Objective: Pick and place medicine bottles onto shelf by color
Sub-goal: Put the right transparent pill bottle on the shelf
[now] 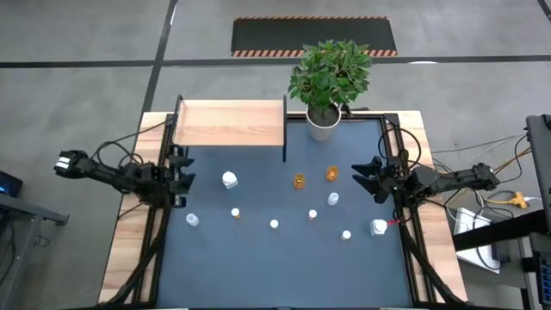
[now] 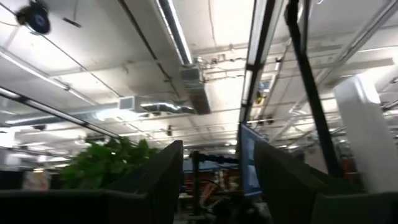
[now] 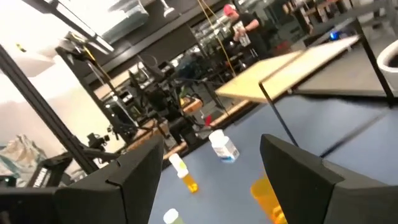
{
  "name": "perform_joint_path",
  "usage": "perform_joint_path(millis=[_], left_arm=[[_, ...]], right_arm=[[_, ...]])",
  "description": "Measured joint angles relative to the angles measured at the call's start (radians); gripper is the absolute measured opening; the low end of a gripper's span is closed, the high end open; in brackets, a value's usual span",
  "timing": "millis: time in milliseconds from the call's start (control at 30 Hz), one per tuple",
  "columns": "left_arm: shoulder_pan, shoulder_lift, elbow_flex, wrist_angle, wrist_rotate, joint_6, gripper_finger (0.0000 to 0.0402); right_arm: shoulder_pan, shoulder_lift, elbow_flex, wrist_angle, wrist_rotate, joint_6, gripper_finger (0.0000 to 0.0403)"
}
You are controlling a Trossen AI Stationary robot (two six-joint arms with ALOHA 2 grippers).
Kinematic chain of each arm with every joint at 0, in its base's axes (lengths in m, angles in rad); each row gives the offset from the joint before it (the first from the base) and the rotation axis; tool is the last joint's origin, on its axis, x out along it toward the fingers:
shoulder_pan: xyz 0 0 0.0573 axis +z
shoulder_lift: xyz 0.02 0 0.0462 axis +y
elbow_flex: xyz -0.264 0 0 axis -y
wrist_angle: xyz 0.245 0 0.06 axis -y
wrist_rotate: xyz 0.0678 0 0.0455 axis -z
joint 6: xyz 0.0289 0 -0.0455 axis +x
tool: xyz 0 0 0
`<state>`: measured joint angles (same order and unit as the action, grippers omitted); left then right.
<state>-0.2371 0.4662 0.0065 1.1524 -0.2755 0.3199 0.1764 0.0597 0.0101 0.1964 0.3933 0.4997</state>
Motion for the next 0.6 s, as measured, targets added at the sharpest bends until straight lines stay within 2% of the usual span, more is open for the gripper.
perform_joint_path(millis=[333, 600], left_arm=[[0.000, -0.006, 0.019, 0.024, -0.018, 0.154, 0.0180], [0.000, -0.021, 0.028, 0.112, -0.018, 0.188, 0.0180]], right_arm=[[0.000, 0.223, 0.001, 0.378, -0.034, -0.198, 0.0243], [0.000, 0.409, 0.123, 0.385, -0.034, -0.303, 0.0240]])
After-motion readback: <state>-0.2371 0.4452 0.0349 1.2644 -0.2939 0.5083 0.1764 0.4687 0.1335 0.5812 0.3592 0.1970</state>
